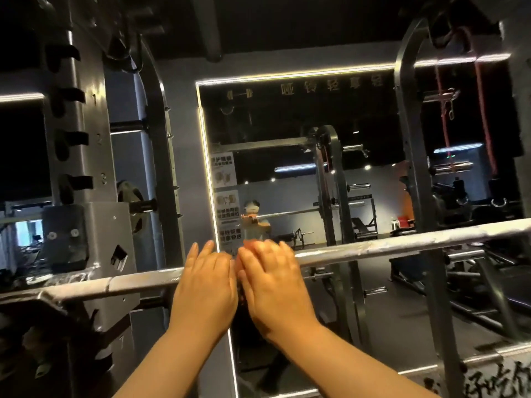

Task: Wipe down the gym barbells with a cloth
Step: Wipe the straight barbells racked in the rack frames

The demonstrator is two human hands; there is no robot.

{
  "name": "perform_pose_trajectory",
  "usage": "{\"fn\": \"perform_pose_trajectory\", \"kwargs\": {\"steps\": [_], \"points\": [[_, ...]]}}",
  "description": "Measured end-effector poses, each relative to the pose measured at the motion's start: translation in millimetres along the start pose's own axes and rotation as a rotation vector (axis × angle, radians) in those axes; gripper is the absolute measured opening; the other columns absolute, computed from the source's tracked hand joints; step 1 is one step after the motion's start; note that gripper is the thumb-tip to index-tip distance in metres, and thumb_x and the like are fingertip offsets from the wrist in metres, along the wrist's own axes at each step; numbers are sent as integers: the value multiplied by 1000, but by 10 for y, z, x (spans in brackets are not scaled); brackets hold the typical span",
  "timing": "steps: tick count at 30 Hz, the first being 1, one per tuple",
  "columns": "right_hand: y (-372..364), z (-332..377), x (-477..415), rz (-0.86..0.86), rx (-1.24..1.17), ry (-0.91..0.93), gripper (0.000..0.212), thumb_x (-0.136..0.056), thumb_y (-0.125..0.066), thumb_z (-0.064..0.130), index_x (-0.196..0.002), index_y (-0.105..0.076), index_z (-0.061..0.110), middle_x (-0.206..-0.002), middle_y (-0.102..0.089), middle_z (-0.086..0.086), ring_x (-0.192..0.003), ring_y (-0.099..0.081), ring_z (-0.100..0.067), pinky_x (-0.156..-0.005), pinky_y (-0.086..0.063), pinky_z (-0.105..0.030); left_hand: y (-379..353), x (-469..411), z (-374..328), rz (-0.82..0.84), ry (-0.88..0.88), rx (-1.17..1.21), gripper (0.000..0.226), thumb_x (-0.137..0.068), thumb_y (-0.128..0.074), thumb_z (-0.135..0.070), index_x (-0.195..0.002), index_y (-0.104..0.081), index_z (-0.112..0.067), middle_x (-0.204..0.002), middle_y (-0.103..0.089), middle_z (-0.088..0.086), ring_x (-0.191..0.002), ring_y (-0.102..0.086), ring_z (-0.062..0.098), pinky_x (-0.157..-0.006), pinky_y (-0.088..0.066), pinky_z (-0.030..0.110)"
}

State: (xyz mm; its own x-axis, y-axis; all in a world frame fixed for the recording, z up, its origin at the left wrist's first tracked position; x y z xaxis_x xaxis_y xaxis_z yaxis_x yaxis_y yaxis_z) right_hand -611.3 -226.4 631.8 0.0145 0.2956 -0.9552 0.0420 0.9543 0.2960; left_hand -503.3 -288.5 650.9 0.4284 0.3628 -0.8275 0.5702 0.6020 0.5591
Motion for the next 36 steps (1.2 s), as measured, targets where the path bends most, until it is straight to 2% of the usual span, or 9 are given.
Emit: {"fn": "perform_pose_trajectory", "kwargs": {"steps": [2, 5, 11, 19, 25, 28, 32, 34, 36], "points": [[26, -26, 78, -28, 17, 66, 41, -103, -40, 38, -138, -50, 22, -138, -54, -5, -131, -48, -27, -121, -25, -47, 21, 28, 0, 6, 8, 22, 65, -99, -11, -43, -116, -68, -16, -128, -67, 5, -146, -41, 23, -127, -9, 39], [111, -134, -83, 47, 23, 98, 35, -102, -38, 39, -128, -56, 23, -126, -59, -2, -115, -58, -25, -110, -37, -44, 76, 51, 4, 1, 22, 52, 53, -105, -19, -39, -118, -65, -17, -131, -65, 4, -147, -38, 22, -128, -7, 38], [190, -222, -192, 134, 64, -152, 41, -105, -25, 40, -106, -62, 22, -103, -62, 1, -98, -58, -23, -100, -43, -44, 91, 75, -8, 4, 58, 102, 34, -110, -32, -27, -119, -64, -19, -134, -63, 2, -150, -31, 19, -129, -2, 38], [108, -89, 59, 98, -19, 73, 43, -105, -36, 41, -138, -51, 19, -138, -52, -6, -130, -45, -26, -119, -29, -48, 75, 102, 21, 29, 61, 112, 37, -106, -32, -30, -124, -62, -18, -136, -61, 3, -148, -34, 21, -129, -5, 39], [95, 82, -459, 463, 145, 107, 26, -104, -50, 34, -121, -57, 15, -111, -61, -5, -97, -63, -27, -81, -55, -43, 32, 87, 41, 18, 25, 41, 48, -105, -25, -33, -134, -59, -14, -143, -57, 5, -150, -32, 23, -129, -2, 38], [26, 79, -406, 371, 189, 87, 27, -106, -44, 37, -118, -58, 18, -110, -63, -3, -93, -64, -24, -85, -54, -41, 47, 95, 77, 27, 1, 2, 56, -103, -20, -37, -133, -60, -13, -141, -59, 7, -148, -35, 25, -129, -4, 39], [-23, 41, -3, 75, 40, 59, 41, -105, -38, 37, -135, -57, 15, -133, -57, -10, -125, -52, -29, -118, -32, -50, 49, 138, 39, -15, -4, 16, 63, -96, -17, -41, -127, -62, -9, -133, -63, 11, -143, -43, 30, -128, -14, 46], [-40, 50, 20, 59, 49, 61, 44, -103, -38, 37, -134, -57, 13, -132, -56, -13, -125, -51, -32, -120, -30, -53, 31, 142, 34, -28, 9, 35, 62, -98, -18, -40, -125, -63, -8, -130, -65, 11, -142, -44, 31, -127, -17, 49], [-50, 84, -162, 155, 63, 1, 42, -103, -32, 42, -118, -61, 16, -116, -60, -8, -106, -60, -29, -105, -45, -49, 10, 131, 51, -22, 6, 27, 60, -99, -20, -40, -125, -63, -9, -130, -65, 10, -142, -44, 30, -127, -17, 49]]}}
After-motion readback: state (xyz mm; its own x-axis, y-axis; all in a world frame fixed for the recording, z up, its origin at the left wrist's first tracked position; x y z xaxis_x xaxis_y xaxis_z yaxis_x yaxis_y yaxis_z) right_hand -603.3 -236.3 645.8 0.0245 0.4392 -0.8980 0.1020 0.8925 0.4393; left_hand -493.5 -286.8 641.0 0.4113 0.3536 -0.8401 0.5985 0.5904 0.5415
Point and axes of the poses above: each hand's wrist, its own x-axis away from the middle knuckle, its own y-axis out of the back of the hand, z = x × y, the point moved 6 cm from there along -x, towards the middle knuckle
